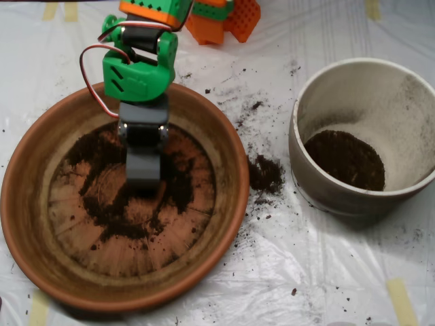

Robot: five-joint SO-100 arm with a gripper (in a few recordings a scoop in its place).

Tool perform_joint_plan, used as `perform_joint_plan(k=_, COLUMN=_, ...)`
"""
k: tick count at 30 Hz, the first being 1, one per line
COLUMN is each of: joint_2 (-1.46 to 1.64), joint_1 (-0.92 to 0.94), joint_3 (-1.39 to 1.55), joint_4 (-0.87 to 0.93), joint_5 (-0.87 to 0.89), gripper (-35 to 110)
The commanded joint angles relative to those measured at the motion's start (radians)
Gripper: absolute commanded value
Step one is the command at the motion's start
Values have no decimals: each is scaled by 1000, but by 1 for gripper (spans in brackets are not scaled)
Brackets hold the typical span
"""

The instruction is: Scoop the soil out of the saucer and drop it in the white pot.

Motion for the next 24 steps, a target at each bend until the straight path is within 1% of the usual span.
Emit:
perform_joint_plan(k=1, joint_2=67, joint_1=-2, joint_3=3, joint_4=9, joint_5=-29, gripper=0)
perform_joint_plan(k=4, joint_2=61, joint_1=3, joint_3=-21, joint_4=9, joint_5=-25, gripper=-1)
perform_joint_plan(k=6, joint_2=74, joint_1=12, joint_3=-54, joint_4=0, joint_5=12, gripper=-1)
perform_joint_plan(k=9, joint_2=106, joint_1=23, joint_3=-101, joint_4=-5, joint_5=110, gripper=-1)
perform_joint_plan(k=13, joint_2=204, joint_1=25, joint_3=-95, joint_4=-32, joint_5=272, gripper=-1)
perform_joint_plan(k=15, joint_2=273, joint_1=11, joint_3=-84, joint_4=-31, joint_5=319, gripper=-1)
perform_joint_plan(k=18, joint_2=422, joint_1=-32, joint_3=-49, joint_4=-28, joint_5=334, gripper=-1)
perform_joint_plan(k=24, joint_2=701, joint_1=-138, joint_3=-38, joint_4=92, joint_5=318, gripper=-1)
